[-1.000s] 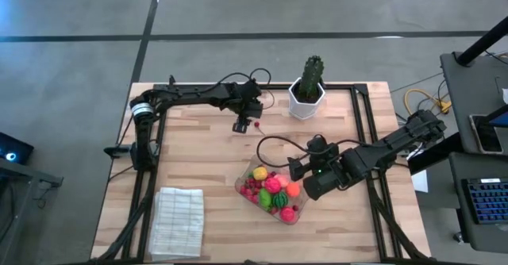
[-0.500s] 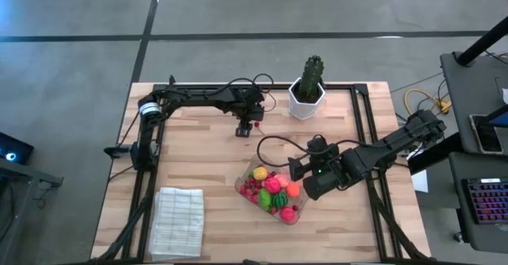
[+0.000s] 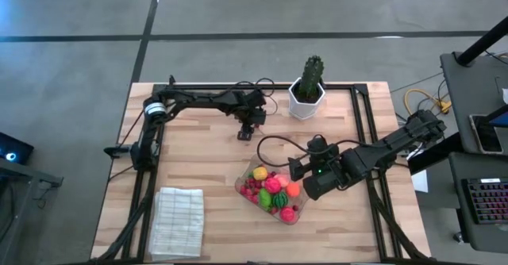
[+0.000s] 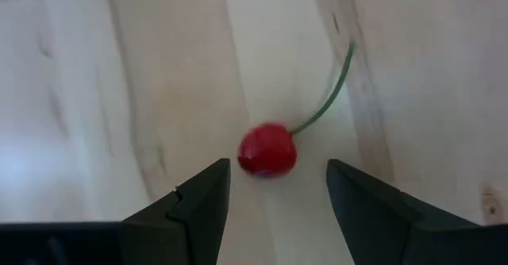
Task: Pick and placing Produce into tupperware
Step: Put the red cherry into the transparent bin
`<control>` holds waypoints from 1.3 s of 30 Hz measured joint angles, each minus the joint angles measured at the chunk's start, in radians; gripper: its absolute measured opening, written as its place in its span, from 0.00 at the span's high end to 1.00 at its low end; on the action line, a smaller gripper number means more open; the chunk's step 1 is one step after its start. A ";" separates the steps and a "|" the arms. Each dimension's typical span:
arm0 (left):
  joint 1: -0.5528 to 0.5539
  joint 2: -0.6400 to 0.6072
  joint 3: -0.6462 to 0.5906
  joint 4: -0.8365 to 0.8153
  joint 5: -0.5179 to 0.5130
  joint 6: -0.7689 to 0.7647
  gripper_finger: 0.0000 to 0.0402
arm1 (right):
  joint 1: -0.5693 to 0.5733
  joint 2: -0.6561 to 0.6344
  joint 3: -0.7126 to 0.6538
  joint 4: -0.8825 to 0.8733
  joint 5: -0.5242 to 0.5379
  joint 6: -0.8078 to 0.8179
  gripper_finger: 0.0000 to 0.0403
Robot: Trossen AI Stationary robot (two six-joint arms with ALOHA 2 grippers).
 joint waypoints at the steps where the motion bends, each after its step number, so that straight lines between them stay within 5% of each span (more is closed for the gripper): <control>1: -0.003 0.011 0.001 -0.002 -0.010 -0.001 0.51 | 0.000 0.000 0.000 0.000 0.000 0.003 0.09; 21: -0.011 0.013 0.028 0.025 -0.004 -0.026 0.52 | 0.000 0.000 -0.004 -0.002 -0.006 0.028 0.09; 39: -0.024 0.013 0.009 0.078 0.048 -0.076 0.78 | 0.000 0.000 -0.004 -0.002 -0.005 0.028 0.09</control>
